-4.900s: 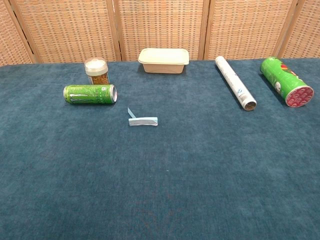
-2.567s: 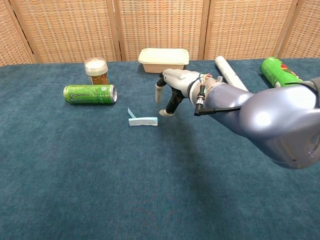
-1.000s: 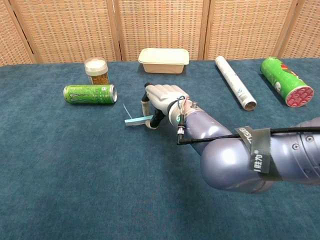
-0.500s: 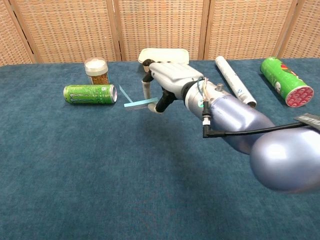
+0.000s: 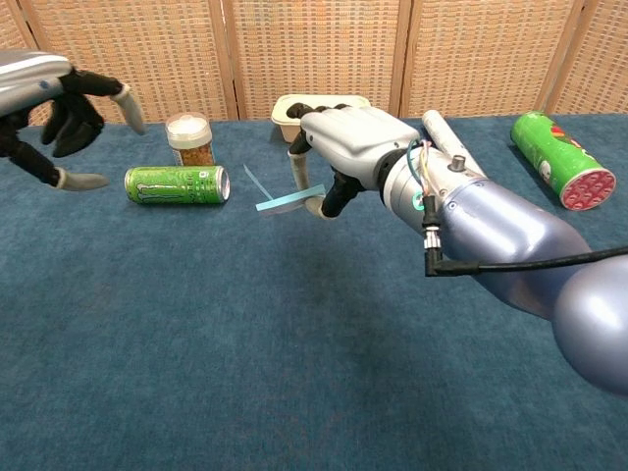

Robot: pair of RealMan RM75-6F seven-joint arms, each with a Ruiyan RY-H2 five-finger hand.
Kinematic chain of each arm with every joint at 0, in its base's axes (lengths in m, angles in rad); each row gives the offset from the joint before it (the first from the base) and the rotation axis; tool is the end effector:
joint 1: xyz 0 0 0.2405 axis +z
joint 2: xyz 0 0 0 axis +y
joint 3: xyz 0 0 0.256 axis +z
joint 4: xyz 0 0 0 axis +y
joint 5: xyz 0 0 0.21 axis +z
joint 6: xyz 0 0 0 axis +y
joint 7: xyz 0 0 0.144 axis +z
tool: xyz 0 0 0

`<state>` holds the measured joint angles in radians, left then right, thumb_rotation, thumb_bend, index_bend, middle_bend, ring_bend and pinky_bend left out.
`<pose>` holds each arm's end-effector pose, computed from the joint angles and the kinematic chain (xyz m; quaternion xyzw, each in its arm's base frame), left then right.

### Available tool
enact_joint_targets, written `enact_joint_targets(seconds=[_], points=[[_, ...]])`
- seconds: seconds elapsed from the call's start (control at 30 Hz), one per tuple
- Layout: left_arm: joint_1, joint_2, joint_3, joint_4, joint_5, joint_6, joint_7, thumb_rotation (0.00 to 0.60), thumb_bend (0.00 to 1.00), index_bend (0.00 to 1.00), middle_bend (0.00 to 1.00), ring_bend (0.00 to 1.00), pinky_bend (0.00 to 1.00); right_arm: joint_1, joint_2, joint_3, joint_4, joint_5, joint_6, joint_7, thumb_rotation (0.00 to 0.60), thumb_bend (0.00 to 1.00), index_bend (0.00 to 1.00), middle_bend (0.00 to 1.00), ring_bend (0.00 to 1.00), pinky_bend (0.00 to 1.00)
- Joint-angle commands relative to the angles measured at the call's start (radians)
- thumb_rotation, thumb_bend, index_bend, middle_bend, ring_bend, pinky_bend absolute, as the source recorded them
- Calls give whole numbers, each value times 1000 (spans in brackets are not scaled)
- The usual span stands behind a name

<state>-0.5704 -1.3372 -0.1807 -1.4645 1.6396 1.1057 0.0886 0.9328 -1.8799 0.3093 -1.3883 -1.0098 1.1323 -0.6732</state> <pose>-0.1795 0.3237 0.0647 -0.7642 -0.2370 -0.4370 0.4110 -0.0275 -0.3435 -0.0716 0.7287 -0.3024 0.4341 0.4349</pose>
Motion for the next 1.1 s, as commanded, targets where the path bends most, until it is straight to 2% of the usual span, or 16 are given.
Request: enact_joint_targets(seconds=[0.03, 0.13, 0.27, 0.4, 0.57, 0.63, 0.77, 0.8, 0.93, 1.1], points=[[-69, -57, -37, -8, -69, -75, 67, 600, 283, 363, 810, 667, 649, 1, 2, 2, -26, 12, 10, -28, 600, 620, 644, 11, 0, 0], [-102, -89, -55, -3, -121, -112, 88, 600, 286, 363, 810, 667, 649, 0, -1, 0, -38, 16, 15, -37, 600, 618, 644, 11, 0, 0], [-136, -109, -60, 7, -169, -153, 119, 600, 176, 343, 810, 667, 649, -3, -6, 1, -48, 19, 24, -42, 600, 620, 644, 11, 0, 0], [-176, -106, -74, -2, -243, -220, 157, 600, 118, 326, 817, 673, 649, -9, -14, -3, -51, 15, 45, -54, 600, 619, 644, 11, 0, 0], [-205, -97, -68, -17, -292, -257, 197, 600, 10, 268, 866, 730, 689, -12, -16, -2, -61, 17, 51, -63, 600, 620, 644, 11, 0, 0], [-214, -96, -67, -22, -303, -261, 202, 600, 7, 268, 882, 744, 714, -13, -16, -3, -66, 16, 54, -68, 600, 620, 644, 11, 0, 0], [-224, -106, -65, -23, -306, -249, 196, 600, 10, 268, 928, 812, 902, -14, -17, -7, -73, 13, 57, -77, 600, 638, 644, 11, 0, 0], [-229, -113, -63, -21, -295, -238, 194, 600, 7, 268, 931, 818, 919, -15, -17, -7, -77, 13, 58, -79, 600, 644, 644, 11, 0, 0], [-235, -128, -55, -16, -287, -222, 174, 600, 14, 268, 940, 823, 933, -18, -16, -8, -87, 12, 62, -83, 600, 646, 644, 11, 0, 0], [-246, -145, -49, -22, -311, -229, 151, 600, 108, 329, 945, 823, 933, -23, -11, -9, -96, 11, 65, -87, 600, 646, 644, 11, 0, 0]])
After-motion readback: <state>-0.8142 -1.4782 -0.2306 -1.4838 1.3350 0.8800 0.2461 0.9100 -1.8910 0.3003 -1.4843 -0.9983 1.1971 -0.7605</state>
